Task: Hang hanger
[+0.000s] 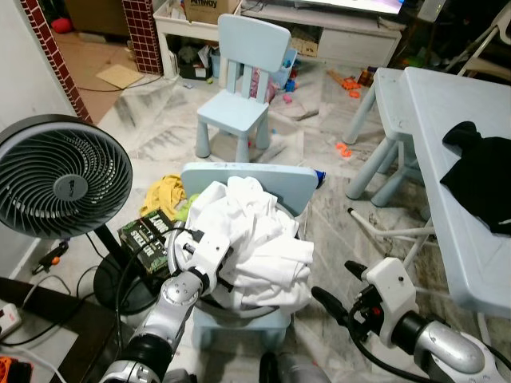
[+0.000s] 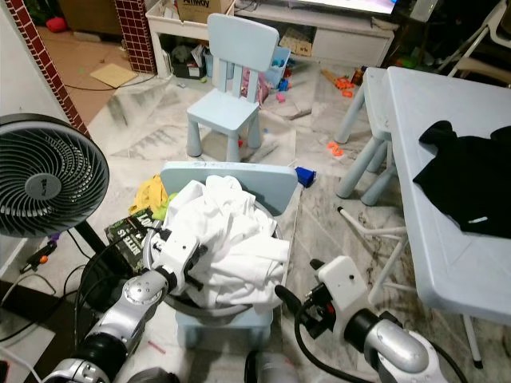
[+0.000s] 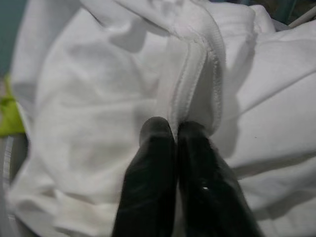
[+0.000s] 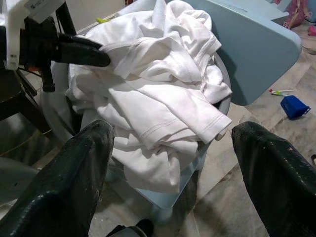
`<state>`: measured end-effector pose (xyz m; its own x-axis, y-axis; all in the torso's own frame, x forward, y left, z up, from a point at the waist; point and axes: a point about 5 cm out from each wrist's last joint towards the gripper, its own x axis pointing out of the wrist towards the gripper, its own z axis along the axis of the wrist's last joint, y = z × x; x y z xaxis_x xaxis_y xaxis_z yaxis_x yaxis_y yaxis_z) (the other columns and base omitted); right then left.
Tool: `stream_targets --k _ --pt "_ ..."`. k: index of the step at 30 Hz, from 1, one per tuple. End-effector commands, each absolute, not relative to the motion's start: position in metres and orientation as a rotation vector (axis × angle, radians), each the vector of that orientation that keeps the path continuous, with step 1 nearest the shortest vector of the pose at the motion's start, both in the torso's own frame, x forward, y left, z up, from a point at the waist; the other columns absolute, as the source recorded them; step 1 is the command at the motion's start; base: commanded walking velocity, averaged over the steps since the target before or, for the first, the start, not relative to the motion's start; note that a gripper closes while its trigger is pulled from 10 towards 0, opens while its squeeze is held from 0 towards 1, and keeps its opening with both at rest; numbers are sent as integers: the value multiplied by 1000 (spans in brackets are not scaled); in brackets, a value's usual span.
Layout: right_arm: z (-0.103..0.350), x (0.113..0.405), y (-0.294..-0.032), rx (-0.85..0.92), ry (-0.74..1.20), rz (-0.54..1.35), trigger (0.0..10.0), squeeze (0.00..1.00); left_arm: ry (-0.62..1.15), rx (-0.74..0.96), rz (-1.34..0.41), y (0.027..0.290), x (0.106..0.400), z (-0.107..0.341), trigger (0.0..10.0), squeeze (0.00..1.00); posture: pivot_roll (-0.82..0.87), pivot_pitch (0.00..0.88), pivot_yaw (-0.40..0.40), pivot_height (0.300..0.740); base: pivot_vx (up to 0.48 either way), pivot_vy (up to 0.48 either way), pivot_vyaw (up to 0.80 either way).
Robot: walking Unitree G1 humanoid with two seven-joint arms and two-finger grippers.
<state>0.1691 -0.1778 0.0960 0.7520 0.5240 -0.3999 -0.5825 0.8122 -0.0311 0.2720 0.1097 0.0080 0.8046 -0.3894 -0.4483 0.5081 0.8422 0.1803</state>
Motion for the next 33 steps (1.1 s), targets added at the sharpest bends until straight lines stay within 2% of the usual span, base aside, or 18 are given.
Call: stream_targets --k 1,10,11,13,14,15,23,24,25,26,27,33 --pt "95 169 -179 -169 398 613 10000 0 409 375 -507 110 276 13 10000 1000 -213 60 -94 740 0 0 0" --pt "95 171 -178 -171 396 613 10000 0 436 529 -548 119 285 19 10000 1000 -214 63 -90 740 0 0 0" --pt "95 170 -178 -170 397 613 10000 0 436 537 -568 118 285 20 10000 741 -214 63 -90 740 0 0 0" --pt "94 170 -176 -167 396 615 10000 0 445 534 -612 114 284 20 10000 749 -213 64 -88 740 0 0 0" --pt "94 171 -176 -167 396 616 10000 0 447 548 -621 112 284 19 10000 624 -213 63 -85 740 0 0 0" --pt "94 171 -176 -167 395 615 10000 0 452 567 -637 111 283 18 10000 0 -213 64 -84 740 0 0 0" --pt "94 173 -174 -164 391 613 10000 0 486 583 -673 104 283 13 10000 0 -214 64 -83 740 0 0 0" --pt "94 173 -174 -164 391 612 10000 0 486 589 -675 104 284 13 9216 0 -214 64 -82 740 0 0 0" --pt "94 173 -174 -163 391 612 10000 0 490 609 -682 105 285 12 2588 0 -215 63 -82 740 0 0 0" --pt "94 173 -174 -163 391 612 10000 0 490 609 -682 105 285 12 2588 0 -215 63 -82 740 0 0 0" --pt "94 173 -174 -161 391 611 10000 0 497 626 -684 106 287 11 0 0 -216 61 -80 740 0 0 0" --pt "93 174 -174 -160 391 611 10000 0 515 652 -679 107 290 9 0 0 -217 57 -79 740 0 0 0"
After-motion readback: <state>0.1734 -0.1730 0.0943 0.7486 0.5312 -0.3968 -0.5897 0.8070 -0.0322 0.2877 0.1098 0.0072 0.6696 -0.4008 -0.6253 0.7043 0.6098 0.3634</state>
